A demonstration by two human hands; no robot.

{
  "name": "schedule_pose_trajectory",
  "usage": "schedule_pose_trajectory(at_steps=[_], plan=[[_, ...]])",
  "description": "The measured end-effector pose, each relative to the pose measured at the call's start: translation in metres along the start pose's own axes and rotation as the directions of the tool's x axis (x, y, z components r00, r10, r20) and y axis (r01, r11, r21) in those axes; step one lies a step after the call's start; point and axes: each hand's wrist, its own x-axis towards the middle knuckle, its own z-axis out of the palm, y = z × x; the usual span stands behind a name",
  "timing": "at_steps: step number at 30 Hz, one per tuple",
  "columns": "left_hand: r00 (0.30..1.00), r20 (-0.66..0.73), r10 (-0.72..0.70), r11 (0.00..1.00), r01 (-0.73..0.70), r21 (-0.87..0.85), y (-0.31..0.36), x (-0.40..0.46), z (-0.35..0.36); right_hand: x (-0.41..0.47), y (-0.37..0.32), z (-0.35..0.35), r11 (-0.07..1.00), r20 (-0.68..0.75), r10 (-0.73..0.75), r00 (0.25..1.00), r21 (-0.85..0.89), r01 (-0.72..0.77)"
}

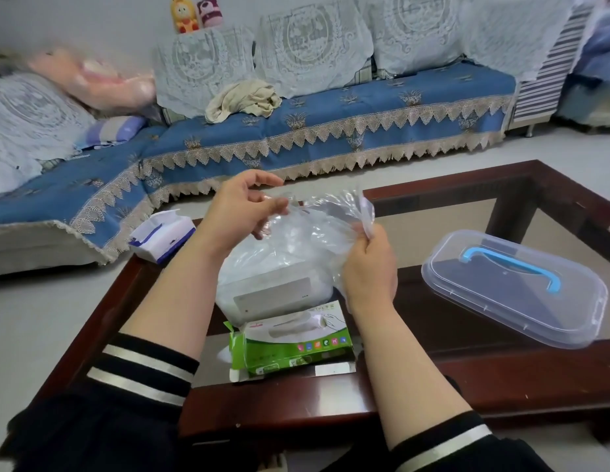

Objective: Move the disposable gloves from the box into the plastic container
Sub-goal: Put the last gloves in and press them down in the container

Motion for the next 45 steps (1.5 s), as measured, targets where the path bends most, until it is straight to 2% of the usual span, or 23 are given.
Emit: schedule_pose_trajectory(at_steps=[4, 8, 10, 12, 14, 15, 17, 18, 20, 24, 27, 29, 30, 31, 32, 33, 34, 35, 36, 38, 41, 45], plan=[[0.983, -0.183, -0.011, 1.0, 0.007, -0.023, -0.014, 0.013, -0.013, 0.008, 0.002, -0.01, 0.999, -0.061, 0.045, 0.997, 0.004, -0.045], [0.955, -0.28, -0.101, 0.995, 0.1, -0.018, -0.047, 0.019, -0.019, 0.006, 0.003, -0.013, 0.998, -0.063, -0.04, 0.997, -0.049, 0.036], [0.946, -0.293, -0.137, 0.986, 0.158, 0.047, -0.068, 0.018, -0.019, 0.004, 0.003, -0.012, 0.992, -0.048, -0.097, 0.994, -0.086, 0.093], [0.934, -0.306, -0.185, 0.946, 0.253, 0.201, -0.087, 0.017, -0.019, 0.002, 0.003, -0.011, 0.985, -0.023, -0.138, 0.99, -0.112, 0.135], [0.925, -0.263, -0.273, 0.844, 0.362, 0.397, -0.097, 0.015, -0.018, -0.001, 0.002, -0.01, 0.979, 0.002, -0.164, 0.986, -0.125, 0.163], [0.926, -0.211, -0.314, 0.743, 0.378, 0.552, -0.099, 0.015, -0.017, -0.001, 0.001, -0.009, 0.976, 0.012, -0.174, 0.985, -0.127, 0.174], [0.927, -0.099, -0.362, 0.499, 0.282, 0.819, -0.101, 0.017, -0.015, -0.003, -0.001, -0.007, 0.975, 0.036, -0.187, 0.982, -0.113, 0.19], [0.927, -0.061, -0.37, 0.412, 0.222, 0.884, -0.1, 0.017, -0.013, -0.003, -0.002, -0.006, 0.977, 0.05, -0.189, 0.981, -0.092, 0.193], [0.92, -0.053, -0.389, 0.344, 0.199, 0.918, -0.094, 0.018, -0.012, -0.002, -0.001, -0.004, 0.982, 0.077, -0.184, 0.98, -0.023, 0.186], [0.956, -0.125, -0.266, 0.336, 0.213, 0.917, -0.066, 0.015, -0.019, 0.0, 0.003, -0.001, 0.98, 0.099, -0.195, 0.976, 0.054, 0.191], [0.985, -0.151, -0.08, 0.272, 0.168, 0.948, -0.043, 0.012, -0.023, 0.0, 0.004, 0.002, 0.972, 0.123, -0.226, 0.966, 0.098, 0.215], [0.991, -0.108, 0.08, 0.231, 0.087, 0.969, -0.031, 0.012, -0.021, 0.0, 0.006, 0.005, 0.968, 0.154, -0.23, 0.961, 0.14, 0.209], [0.985, -0.073, 0.155, 0.264, 0.03, 0.964, -0.025, 0.012, -0.018, -0.001, 0.006, 0.007, 0.966, 0.172, -0.222, 0.96, 0.175, 0.192], [0.977, -0.04, 0.208, 0.377, -0.042, 0.925, -0.018, 0.011, -0.015, -0.001, 0.007, 0.009, 0.962, 0.191, -0.212, 0.958, 0.214, 0.17], [0.977, -0.017, 0.213, 0.559, -0.107, 0.822, -0.01, 0.009, -0.01, -0.001, 0.007, 0.009, 0.957, 0.212, -0.205, 0.955, 0.247, 0.151], [0.986, 0.024, 0.164, 0.753, -0.14, 0.643, -0.001, 0.007, -0.005, -0.002, 0.007, 0.009, 0.953, 0.232, -0.203, 0.951, 0.268, 0.139], [0.99, 0.102, 0.101, 0.885, -0.136, 0.446, 0.005, 0.004, 0.0, -0.002, 0.006, 0.009, 0.95, 0.254, -0.206, 0.945, 0.283, 0.131], [0.982, 0.182, 0.056, 0.941, -0.113, 0.319, 0.009, 0.002, 0.006, -0.002, 0.005, 0.008, 0.946, 0.282, -0.214, 0.935, 0.298, 0.127], [0.972, 0.234, 0.04, 0.962, -0.1, 0.255, 0.011, 0.001, 0.01, -0.003, 0.003, 0.006, 0.941, 0.314, -0.223, 0.923, 0.315, 0.12], [0.972, 0.221, 0.084, 0.983, -0.117, 0.143, 0.005, 0.004, 0.014, -0.004, 0.001, 0.004, 0.935, 0.369, -0.226, 0.901, 0.343, 0.094], [0.993, 0.051, 0.107, 0.994, -0.105, -0.037, -0.003, 0.012, 0.013, 0.0, 0.004, 0.006, 0.938, 0.36, -0.196, 0.912, 0.341, 0.067], [0.975, -0.214, -0.06, 0.998, 0.06, -0.004, -0.02, 0.026, 0.0, 0.007, 0.012, 0.007, 0.96, 0.184, -0.087, 0.979, 0.276, 0.034]])
